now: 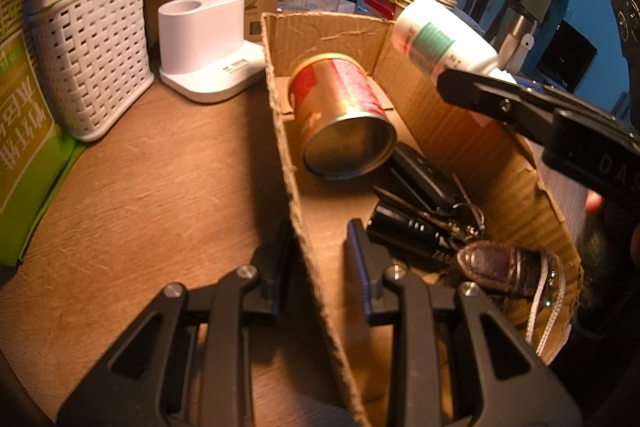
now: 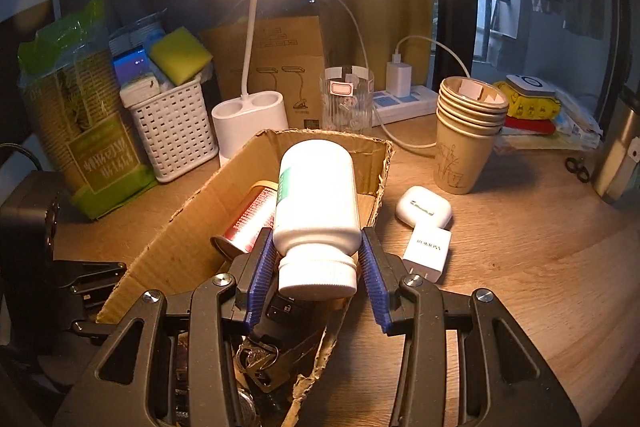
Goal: Organize rigid objects
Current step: 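Carry the pill bottle over the box and lower it in, then open the right gripper and move it back to the white charger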
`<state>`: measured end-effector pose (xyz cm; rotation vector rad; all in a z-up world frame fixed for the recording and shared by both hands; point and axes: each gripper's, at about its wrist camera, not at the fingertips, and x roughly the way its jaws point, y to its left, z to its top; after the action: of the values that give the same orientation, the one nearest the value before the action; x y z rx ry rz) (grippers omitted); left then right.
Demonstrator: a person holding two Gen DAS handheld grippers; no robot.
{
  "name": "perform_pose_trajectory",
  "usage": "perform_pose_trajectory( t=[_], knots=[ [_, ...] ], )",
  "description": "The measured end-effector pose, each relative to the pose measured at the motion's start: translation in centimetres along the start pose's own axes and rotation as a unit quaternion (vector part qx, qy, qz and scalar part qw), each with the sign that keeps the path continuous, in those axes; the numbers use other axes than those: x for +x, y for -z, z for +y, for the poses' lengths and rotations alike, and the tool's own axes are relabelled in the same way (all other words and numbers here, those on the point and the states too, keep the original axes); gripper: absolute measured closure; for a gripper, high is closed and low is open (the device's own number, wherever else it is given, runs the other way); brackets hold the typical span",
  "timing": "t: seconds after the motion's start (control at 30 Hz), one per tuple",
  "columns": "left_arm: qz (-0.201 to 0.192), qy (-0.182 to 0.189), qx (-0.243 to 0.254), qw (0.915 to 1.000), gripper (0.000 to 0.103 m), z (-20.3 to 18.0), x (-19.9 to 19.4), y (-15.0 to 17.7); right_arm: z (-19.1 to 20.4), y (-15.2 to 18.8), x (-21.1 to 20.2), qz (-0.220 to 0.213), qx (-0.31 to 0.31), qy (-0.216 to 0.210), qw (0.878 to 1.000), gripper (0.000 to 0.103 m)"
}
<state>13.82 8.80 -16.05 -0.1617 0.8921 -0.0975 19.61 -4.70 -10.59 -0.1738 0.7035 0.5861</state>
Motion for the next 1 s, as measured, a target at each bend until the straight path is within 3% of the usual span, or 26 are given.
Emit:
perform_pose_trajectory(
  t=[0.57,1.0],
  knots=[
    [0.000,0.000,0.000,1.0000,0.075,0.0,0.0,0.0,-0.3,-0.1,-0.4,0.004,0.005,-0.018,1.000,0.058],
    [0.000,0.000,0.000,1.0000,0.074,0.0,0.0,0.0,-4.3,-0.1,-2.4,-0.029,0.057,-0.001,0.998,0.058]
  ],
)
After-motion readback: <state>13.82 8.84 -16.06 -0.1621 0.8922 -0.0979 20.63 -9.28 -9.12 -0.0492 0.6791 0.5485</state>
